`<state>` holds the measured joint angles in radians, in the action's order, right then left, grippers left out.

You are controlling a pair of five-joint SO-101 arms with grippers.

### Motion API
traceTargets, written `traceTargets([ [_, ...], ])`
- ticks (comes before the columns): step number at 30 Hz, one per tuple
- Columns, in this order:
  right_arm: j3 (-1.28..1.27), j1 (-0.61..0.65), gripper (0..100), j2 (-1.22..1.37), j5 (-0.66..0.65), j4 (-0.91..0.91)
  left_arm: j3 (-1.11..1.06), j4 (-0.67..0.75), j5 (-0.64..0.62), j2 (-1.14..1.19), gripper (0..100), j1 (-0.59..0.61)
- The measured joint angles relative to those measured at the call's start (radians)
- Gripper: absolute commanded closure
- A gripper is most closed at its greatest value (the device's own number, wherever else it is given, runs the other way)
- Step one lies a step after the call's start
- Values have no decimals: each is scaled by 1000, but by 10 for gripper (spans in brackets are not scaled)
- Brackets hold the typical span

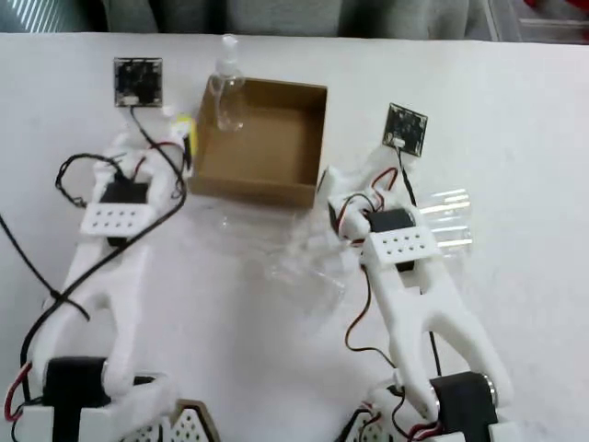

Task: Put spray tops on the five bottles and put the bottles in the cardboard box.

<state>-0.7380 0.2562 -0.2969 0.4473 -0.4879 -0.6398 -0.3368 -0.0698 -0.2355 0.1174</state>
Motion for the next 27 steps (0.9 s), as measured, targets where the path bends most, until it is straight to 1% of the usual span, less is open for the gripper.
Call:
traceTargets([
  [3,0,0,807,0,0,-11,-12,-86,0,-26,978,51],
  [7,2,14,807,0,0,-81,-12,-224,0,-43,976,103],
  [13,2,43,807,-78,0,-196,-29,-433,0,-43,976,144],
  [16,2,44,807,-144,-34,-269,-77,-477,0,-44,976,193],
  [20,2,83,807,-226,-196,-361,-144,-463,0,-48,976,281],
  [23,2,124,807,-262,-384,-427,-199,-440,0,-49,976,342],
  [27,2,186,807,-270,-631,-450,-255,-436,2,-49,976,410],
])
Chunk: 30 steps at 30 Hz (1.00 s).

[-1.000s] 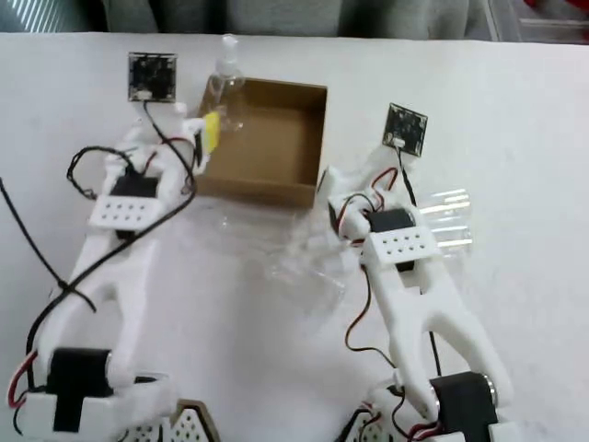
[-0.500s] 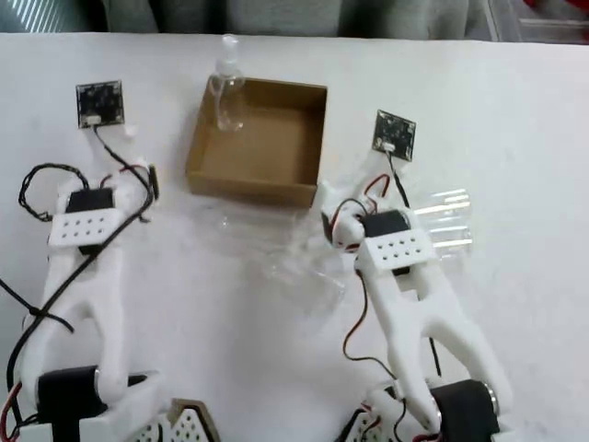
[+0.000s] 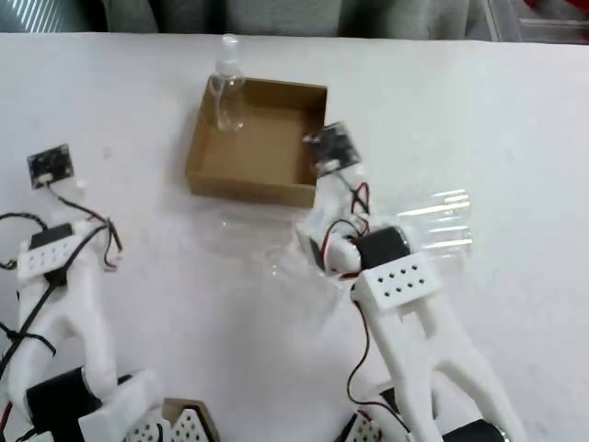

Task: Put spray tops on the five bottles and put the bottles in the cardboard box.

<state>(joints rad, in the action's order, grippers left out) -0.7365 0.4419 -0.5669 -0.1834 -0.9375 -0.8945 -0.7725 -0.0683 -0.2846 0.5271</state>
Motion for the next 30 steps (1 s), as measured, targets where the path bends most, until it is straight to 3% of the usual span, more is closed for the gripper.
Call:
traceTargets([
  [6,0,100,807,0,-216,0,-57,2,124,0,976,97],
  [15,-84,347,807,0,-535,95,-57,3,149,0,976,110],
  [20,-75,361,807,86,-611,143,-57,3,149,0,976,109],
  [30,153,361,807,404,-634,144,-57,3,149,0,976,109],
])
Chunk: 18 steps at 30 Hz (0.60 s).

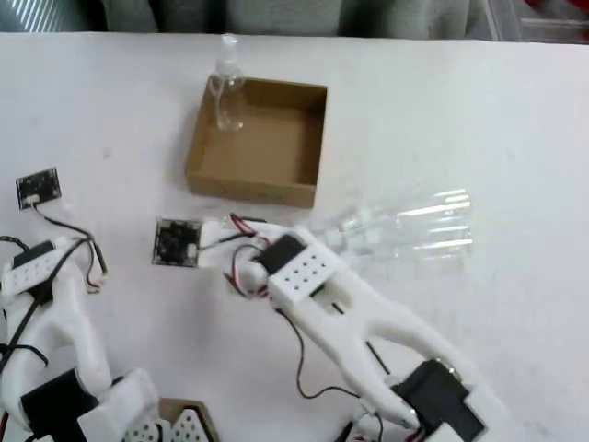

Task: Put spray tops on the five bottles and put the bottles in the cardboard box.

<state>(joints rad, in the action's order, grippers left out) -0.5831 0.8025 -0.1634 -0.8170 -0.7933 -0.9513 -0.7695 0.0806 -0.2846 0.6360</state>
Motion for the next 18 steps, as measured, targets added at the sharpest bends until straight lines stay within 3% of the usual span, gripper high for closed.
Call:
traceTargets([
  [5,75,-18,807,61,-69,6,0,0,0,0,976,-6],
  [18,258,-57,807,292,-104,6,0,0,0,0,976,-12],
])
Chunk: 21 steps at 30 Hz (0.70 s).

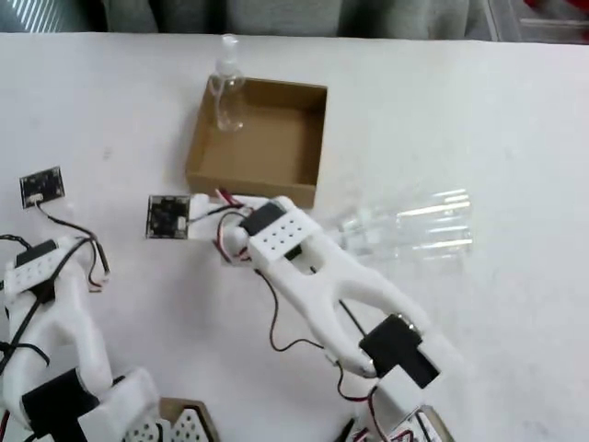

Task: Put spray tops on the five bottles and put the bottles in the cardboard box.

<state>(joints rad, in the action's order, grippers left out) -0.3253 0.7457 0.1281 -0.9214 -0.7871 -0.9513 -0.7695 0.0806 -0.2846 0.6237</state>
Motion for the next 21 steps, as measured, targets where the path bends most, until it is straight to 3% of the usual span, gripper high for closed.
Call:
traceTargets([
  [8,5,-18,807,5,-14,-9,0,0,0,0,976,0],
  [21,15,14,807,-74,-21,-259,0,0,0,0,976,0],
])
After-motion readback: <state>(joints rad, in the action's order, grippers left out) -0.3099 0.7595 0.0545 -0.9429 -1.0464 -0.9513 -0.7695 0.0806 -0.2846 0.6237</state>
